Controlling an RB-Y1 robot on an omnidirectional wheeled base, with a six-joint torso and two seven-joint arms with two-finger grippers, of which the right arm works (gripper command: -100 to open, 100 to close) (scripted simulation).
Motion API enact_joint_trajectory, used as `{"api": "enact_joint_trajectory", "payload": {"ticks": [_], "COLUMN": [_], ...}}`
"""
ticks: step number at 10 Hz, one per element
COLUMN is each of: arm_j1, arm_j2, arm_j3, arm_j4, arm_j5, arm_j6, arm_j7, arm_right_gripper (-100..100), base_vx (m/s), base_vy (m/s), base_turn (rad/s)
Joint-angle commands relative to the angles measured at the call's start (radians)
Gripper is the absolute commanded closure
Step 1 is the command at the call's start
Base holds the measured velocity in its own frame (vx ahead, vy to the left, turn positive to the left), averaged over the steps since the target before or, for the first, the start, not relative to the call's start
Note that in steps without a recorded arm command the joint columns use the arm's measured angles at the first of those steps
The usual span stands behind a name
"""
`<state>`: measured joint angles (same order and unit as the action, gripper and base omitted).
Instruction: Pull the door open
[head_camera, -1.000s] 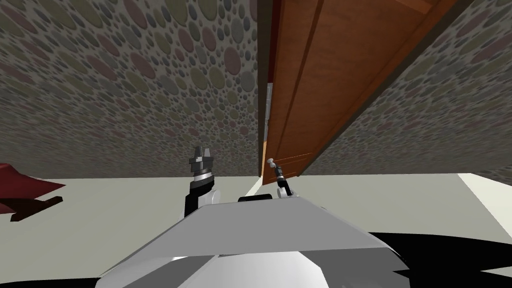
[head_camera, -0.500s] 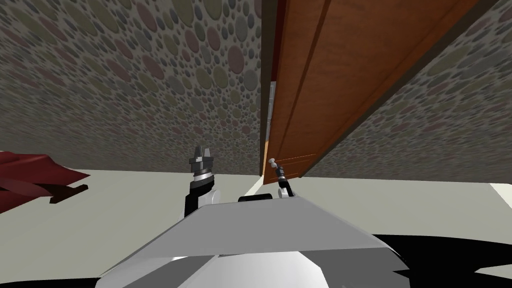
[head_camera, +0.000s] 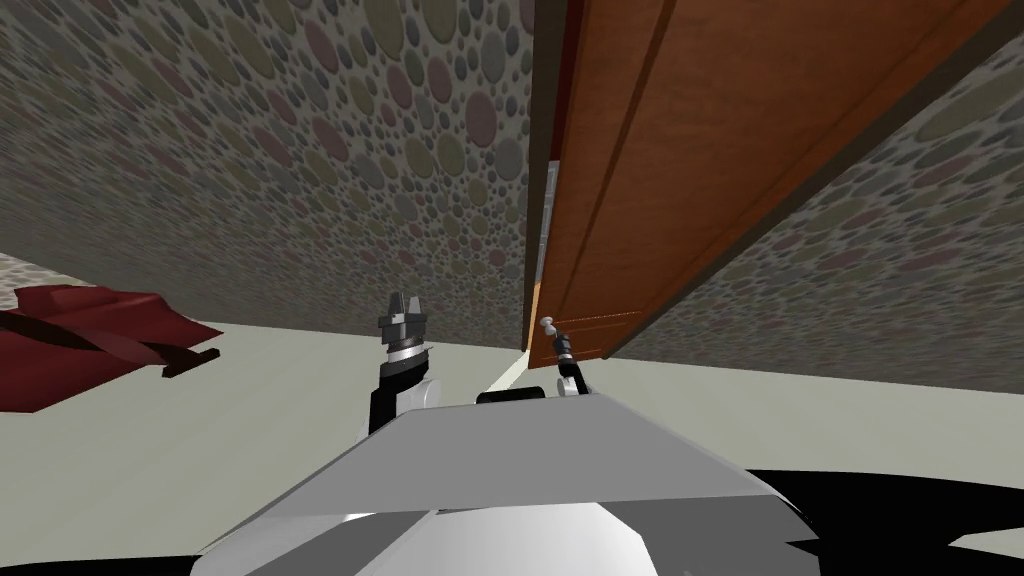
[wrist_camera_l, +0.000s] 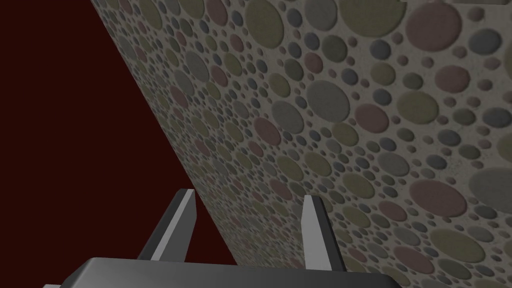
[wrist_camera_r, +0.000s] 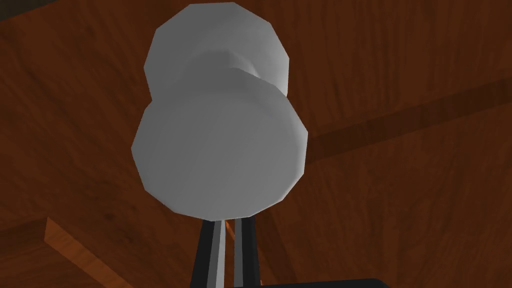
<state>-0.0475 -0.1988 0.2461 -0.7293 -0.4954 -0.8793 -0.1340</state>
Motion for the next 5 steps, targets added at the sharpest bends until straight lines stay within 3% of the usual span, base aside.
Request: {"api": "enact_joint_trajectory", "payload": {"ticks": [1, 2, 5], "arm_j1": [-0.004, 0.005, 0.001], "arm_j2": [0.018, 0.004, 0.007], "arm_j3": [0.021, -0.004, -0.017], "arm_j4": [-0.02, -0.008, -0.004], "arm_j5": [-0.003, -0.016, -0.033], "arm_j6": [-0.006, 0.003, 0.003], "arm_j7": [-0.037, -0.049, -0.116], "arm_right_gripper": [100, -100, -100], "base_vx": [-0.025, -0.033, -0.078], "base_vy": [-0.039, -0.026, -0.016], "base_turn": [0.084, 0.158, 0.117]}}
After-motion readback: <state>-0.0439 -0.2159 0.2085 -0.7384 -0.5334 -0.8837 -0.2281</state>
